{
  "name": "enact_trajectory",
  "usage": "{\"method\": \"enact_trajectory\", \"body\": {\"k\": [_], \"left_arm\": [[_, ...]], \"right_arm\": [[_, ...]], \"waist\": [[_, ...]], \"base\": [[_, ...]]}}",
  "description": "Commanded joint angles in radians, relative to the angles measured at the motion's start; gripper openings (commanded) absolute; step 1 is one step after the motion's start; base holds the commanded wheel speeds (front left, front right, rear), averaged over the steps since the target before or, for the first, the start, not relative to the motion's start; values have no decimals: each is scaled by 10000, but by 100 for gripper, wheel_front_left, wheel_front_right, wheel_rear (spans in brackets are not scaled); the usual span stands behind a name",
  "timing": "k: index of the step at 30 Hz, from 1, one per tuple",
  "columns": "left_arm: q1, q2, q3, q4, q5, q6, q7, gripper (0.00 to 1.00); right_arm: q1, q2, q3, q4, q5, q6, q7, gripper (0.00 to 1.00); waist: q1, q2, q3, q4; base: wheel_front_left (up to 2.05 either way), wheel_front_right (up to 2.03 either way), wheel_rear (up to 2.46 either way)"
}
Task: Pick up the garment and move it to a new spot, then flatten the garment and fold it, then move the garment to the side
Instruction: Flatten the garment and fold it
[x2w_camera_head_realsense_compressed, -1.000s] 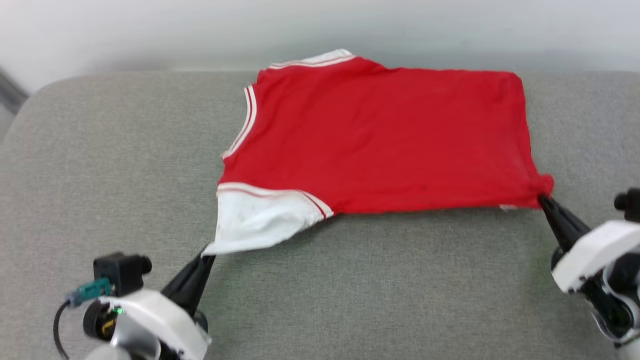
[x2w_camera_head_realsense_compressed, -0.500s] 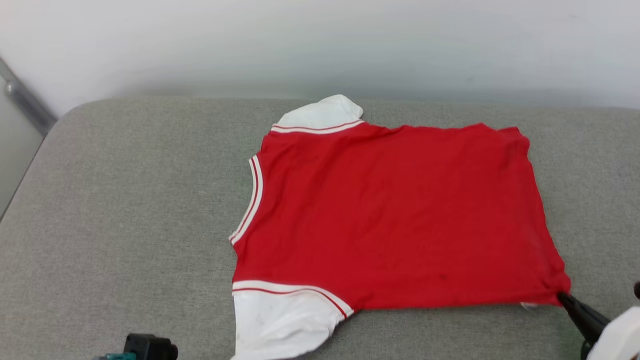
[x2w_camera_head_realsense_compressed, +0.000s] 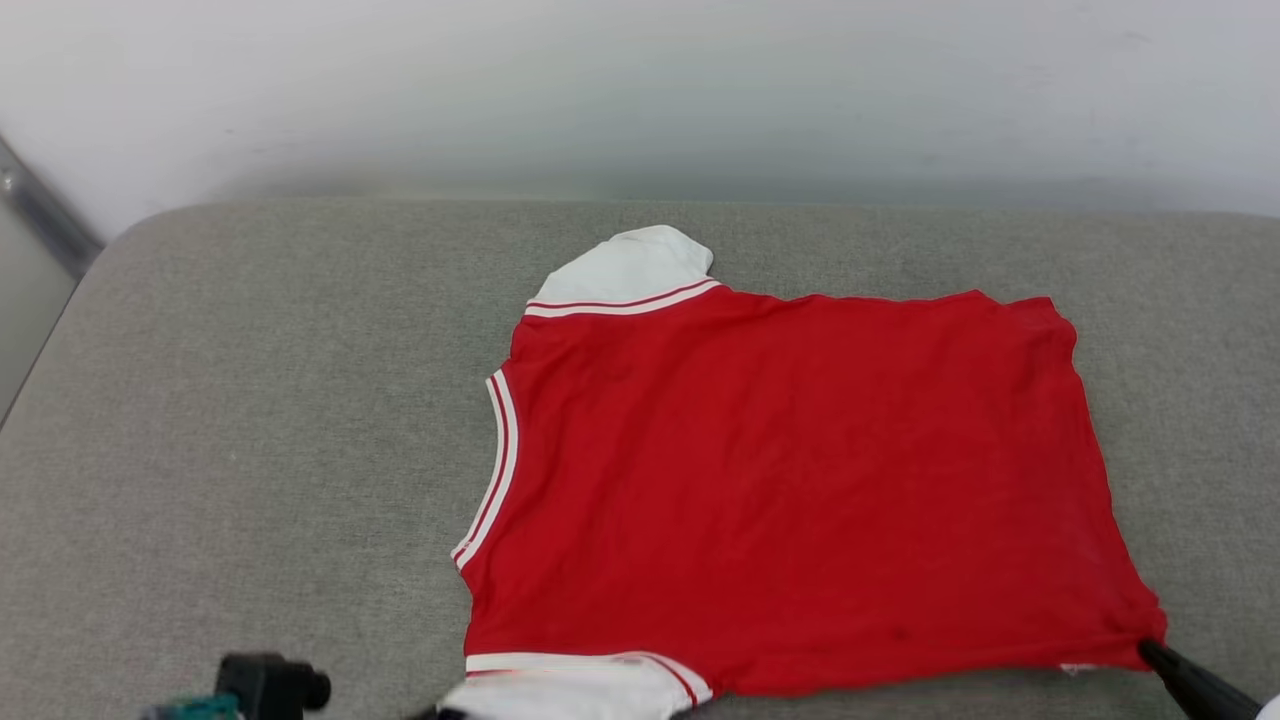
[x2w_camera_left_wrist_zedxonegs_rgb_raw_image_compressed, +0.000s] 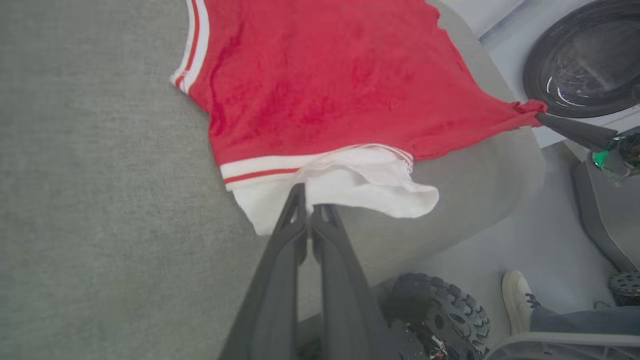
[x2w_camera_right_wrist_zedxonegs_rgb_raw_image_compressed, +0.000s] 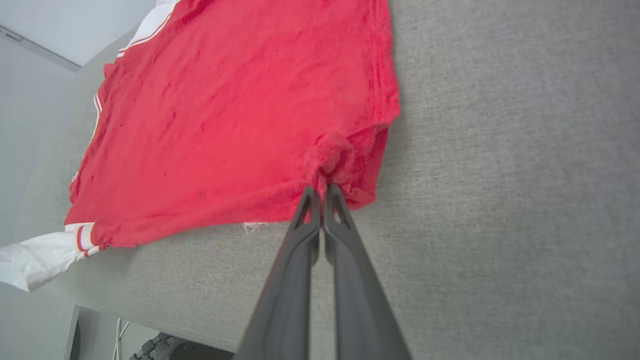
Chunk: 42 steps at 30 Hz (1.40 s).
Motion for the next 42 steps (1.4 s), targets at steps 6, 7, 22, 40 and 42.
{"method": "enact_trajectory", "body": {"k": [6,7,22,40,42], "left_arm": [[-1208,-183,604,-239,195,-67,-533,0],[-1409,-202,654,-218,230,-67,-544,0],[-4619,-652,367,1785,739,-363,150,0],[-6274,-1532,-294,4646,1338,-646,-444,0],[-6365,-1685,-335,4953,1504,-515,-649,100]], "right_arm": [[-753,336,-270,-451,253,-4,330,0],[-887,383,-310,-454,231,-4,377,0],[-3494,553,63,653,-910,-2,846,0],[-5057,140,1041,2607,-2068,-4,-132,0],[-5088,10,1224,2758,-2368,-4,-425,70]], "waist": [[0,-1,364,-163],[0,-1,455,-177],[0,-1,2073,-495],[0,-1,2345,-550],[0,-1,2255,-512]], "base": [[0,0,0],[0,0,0],[0,0,0],[0,0,0],[0,0,0]]}}
